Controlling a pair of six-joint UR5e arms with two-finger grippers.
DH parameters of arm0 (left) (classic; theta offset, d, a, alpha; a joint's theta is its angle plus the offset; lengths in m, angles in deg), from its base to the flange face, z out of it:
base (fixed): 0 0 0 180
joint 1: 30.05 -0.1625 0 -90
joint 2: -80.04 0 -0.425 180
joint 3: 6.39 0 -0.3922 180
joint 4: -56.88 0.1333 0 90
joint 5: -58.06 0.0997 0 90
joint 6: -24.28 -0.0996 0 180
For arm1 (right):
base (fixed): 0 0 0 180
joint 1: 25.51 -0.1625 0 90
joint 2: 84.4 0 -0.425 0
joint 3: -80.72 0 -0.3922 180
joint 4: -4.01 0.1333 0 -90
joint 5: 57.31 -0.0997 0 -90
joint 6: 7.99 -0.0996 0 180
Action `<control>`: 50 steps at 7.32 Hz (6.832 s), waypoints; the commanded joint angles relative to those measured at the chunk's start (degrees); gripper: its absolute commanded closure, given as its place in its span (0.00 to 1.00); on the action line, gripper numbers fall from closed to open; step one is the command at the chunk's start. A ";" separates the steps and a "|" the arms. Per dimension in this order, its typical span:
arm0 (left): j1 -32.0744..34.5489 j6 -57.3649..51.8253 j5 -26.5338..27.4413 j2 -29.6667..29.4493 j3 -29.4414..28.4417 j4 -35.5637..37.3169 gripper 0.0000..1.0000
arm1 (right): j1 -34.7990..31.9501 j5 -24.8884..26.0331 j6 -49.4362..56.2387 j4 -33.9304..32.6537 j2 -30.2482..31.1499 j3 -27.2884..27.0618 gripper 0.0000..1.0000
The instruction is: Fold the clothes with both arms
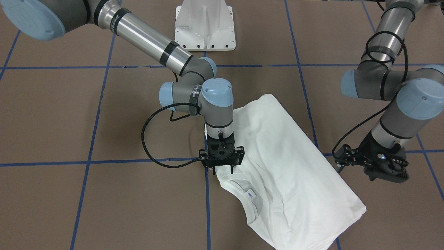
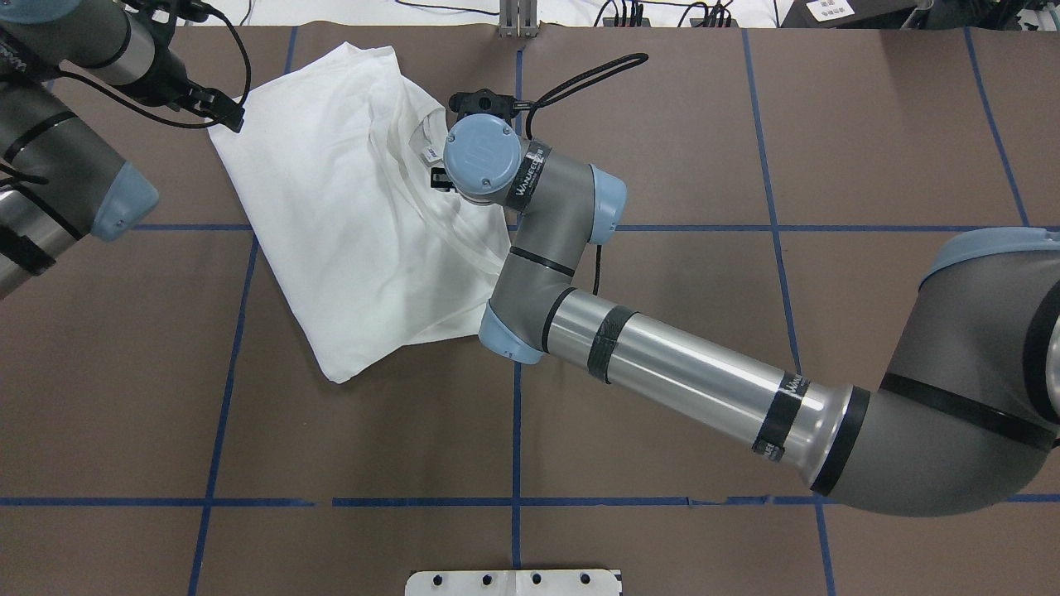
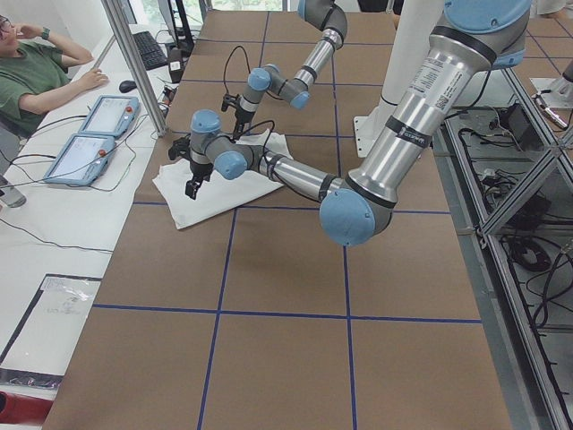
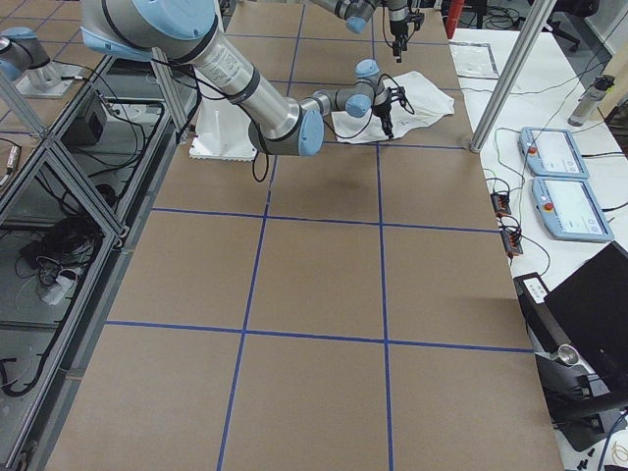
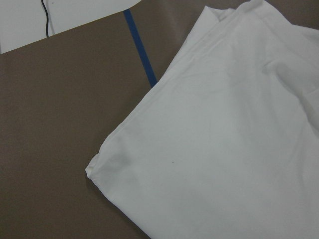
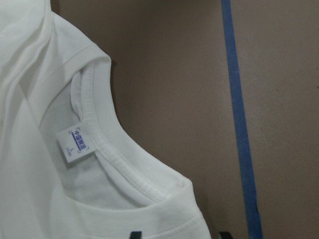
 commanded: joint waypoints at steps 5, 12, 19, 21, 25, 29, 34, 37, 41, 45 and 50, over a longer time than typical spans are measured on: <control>0.03 0.12 0.00 0.14 0.29 -0.03 0.00 | 0.33 0.36 0.99 0.01 0.43 0.13 0.45; -0.06 0.12 0.00 0.14 0.29 -0.03 0.00 | -1.59 -0.95 2.38 -0.26 0.60 -0.40 1.00; -0.06 0.12 -0.09 0.40 0.82 0.06 0.00 | 2.94 -2.03 2.49 -11.47 32.46 -45.59 1.00; -0.06 0.12 -0.09 1.45 2.05 0.06 0.00 | 8.92 3.33 -1.72 -17.03 36.53 -54.16 1.00; -0.06 0.12 -0.09 1.45 2.40 0.06 0.00 | 8.70 3.27 -0.96 -18.35 36.73 -54.02 0.00; -0.15 0.12 -0.09 1.98 3.36 0.06 0.00 | 1.31 -0.43 -0.42 -26.54 14.19 -32.29 0.00; -0.23 0.12 -0.88 2.07 3.28 0.06 0.00 | 1.03 -0.87 -0.86 -30.83 6.76 -22.11 0.18; -0.23 0.12 -0.88 2.16 3.28 0.06 0.00 | 2.88 -0.52 -0.25 -32.33 7.63 -22.20 0.31; -0.23 0.12 -0.97 2.16 3.19 0.06 0.00 | 2.88 -0.25 0.55 -35.15 7.98 -22.90 1.00; -0.23 0.12 -0.97 2.16 3.28 -0.03 0.00 | 2.27 0.27 3.25 -38.13 13.57 -29.98 1.00; -0.23 0.12 -0.97 2.16 3.46 -0.03 0.00 | 0.69 -1.63 7.85 -30.61 19.06 -35.12 0.00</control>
